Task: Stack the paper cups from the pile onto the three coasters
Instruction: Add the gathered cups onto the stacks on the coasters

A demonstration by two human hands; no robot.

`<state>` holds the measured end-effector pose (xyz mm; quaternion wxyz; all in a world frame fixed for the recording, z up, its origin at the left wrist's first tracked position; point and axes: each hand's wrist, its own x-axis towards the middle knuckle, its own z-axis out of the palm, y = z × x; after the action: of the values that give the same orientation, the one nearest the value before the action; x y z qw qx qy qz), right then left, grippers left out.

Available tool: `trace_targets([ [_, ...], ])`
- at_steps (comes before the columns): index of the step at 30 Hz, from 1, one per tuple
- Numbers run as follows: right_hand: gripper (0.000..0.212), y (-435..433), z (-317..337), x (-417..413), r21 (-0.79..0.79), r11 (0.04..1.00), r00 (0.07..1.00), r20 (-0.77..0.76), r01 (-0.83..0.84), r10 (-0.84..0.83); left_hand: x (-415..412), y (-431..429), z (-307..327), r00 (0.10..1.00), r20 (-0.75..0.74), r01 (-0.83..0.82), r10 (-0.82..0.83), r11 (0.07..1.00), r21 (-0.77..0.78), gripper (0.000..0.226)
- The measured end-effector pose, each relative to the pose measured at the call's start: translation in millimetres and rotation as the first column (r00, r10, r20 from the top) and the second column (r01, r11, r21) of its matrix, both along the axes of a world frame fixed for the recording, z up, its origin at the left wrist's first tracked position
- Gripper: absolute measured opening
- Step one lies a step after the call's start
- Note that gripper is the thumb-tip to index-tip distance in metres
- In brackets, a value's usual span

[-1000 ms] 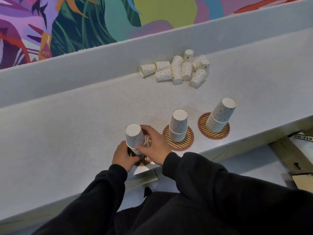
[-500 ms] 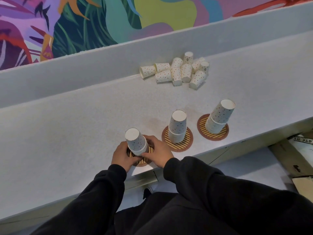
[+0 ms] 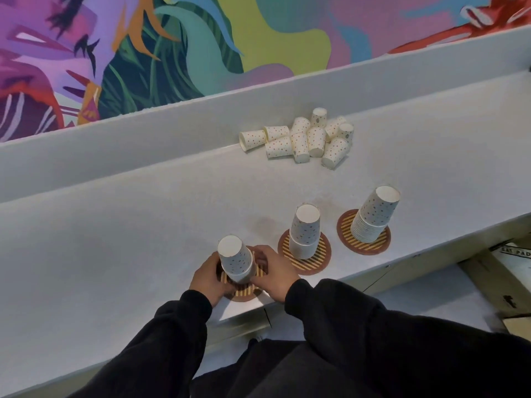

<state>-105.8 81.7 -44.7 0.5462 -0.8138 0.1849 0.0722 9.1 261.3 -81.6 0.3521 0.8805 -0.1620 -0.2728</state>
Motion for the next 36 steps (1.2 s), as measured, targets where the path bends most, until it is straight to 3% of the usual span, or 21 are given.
trace_targets([
  [4, 0.069, -12, 63, -6, 0.085, 0.996, 0.993, 0.117, -0.009, -0.001, 42, 17, 17, 0.999, -0.031, 0.012, -0.015, 0.996, -0.092, 0.058],
  [9, 0.040, -57, 158, 24, 0.321, 0.943, 0.941, 0.283, 0.092, -0.188, 127, 5, 57, 0.993, -0.009, -0.115, 0.116, 0.966, -0.232, 0.046],
  [14, 0.025, -121, 177, 96, 0.392, 0.858, 0.911, 0.102, 0.332, -0.399, 191, -52, 105, 0.994, 0.107, 0.003, 0.024, 0.970, -0.242, 0.033],
  [16, 0.027, -150, 162, 128, 0.242, 0.884, 0.909, 0.025, 0.399, -0.417, 210, -79, 117, 0.982, 0.183, 0.085, -0.048, 0.977, -0.198, 0.031],
  [18, 0.031, -173, 143, 157, -0.032, 0.927, 0.927, 0.010, 0.374, -0.374, 230, -107, 120, 0.957, 0.254, 0.175, -0.137, 0.975, -0.135, 0.031],
  [20, 0.039, -182, 127, 182, -0.338, 0.899, 0.955, -0.008, 0.278, -0.298, 250, -133, 117, 0.909, 0.337, 0.274, -0.246, 0.961, -0.038, 0.036],
  [22, 0.049, -184, 115, 204, -0.524, 0.837, 0.974, -0.059, 0.157, -0.219, 267, -159, 112, 0.851, 0.392, 0.346, -0.349, 0.935, 0.080, 0.045],
  [27, 0.065, -192, 79, 256, -0.667, 0.744, 0.984, -0.151, -0.029, -0.097, 298, -209, 92, 0.712, 0.465, 0.438, -0.527, 0.850, 0.293, 0.064],
  [30, 0.064, -197, 63, 275, -0.749, 0.655, 0.982, -0.178, -0.096, -0.060, 313, -229, 82, 0.624, 0.480, 0.452, -0.616, 0.786, 0.422, 0.069],
  [36, 0.071, -211, 40, 303, -0.843, 0.461, 0.940, -0.336, -0.277, -0.049, 333, -254, 71, 0.585, 0.427, 0.430, -0.690, 0.710, 0.558, 0.081],
])
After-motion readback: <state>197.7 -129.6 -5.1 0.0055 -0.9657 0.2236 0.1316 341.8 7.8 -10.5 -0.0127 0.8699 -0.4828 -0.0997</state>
